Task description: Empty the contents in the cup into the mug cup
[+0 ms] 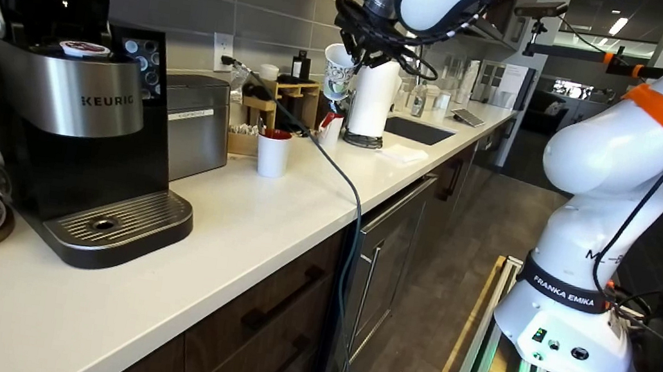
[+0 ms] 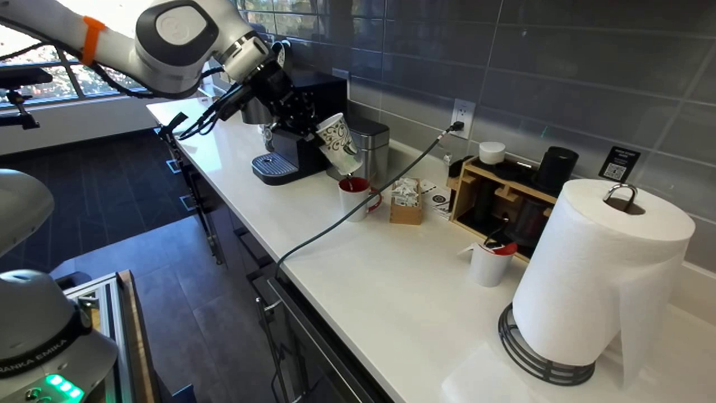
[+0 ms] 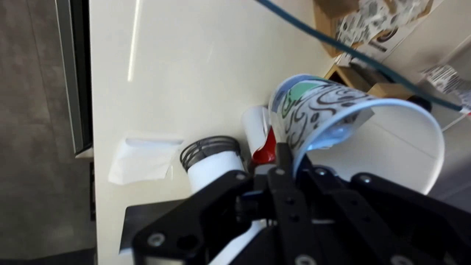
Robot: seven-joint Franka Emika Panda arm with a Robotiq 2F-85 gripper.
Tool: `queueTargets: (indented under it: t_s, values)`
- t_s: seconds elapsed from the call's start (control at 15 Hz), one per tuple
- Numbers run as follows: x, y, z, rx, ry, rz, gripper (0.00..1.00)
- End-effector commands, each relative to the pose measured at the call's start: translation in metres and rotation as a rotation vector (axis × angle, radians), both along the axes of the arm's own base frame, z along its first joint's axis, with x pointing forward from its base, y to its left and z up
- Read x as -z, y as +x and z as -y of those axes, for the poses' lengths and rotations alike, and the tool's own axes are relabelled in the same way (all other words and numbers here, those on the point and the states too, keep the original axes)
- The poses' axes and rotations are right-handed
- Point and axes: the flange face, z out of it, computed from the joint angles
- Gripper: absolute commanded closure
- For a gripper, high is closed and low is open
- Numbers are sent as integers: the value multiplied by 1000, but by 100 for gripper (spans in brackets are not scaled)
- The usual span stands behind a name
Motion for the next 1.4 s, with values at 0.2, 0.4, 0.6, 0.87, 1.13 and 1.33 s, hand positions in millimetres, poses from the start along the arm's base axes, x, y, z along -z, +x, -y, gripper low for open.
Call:
queueTargets:
  t_s: [0.2, 0.4, 0.6, 0.87, 1.13, 1.33]
  values:
    - [22, 22, 20, 123, -207, -243, 99]
    - [20, 13, 20, 134, -203, -217, 96]
    - [20, 21, 16, 227, -400, -236, 99]
    - [11, 33, -7, 290, -628, -341, 99]
    - [1, 56, -35, 351, -847, -430, 99]
    - [5, 81, -47, 401, -1020, -455, 99]
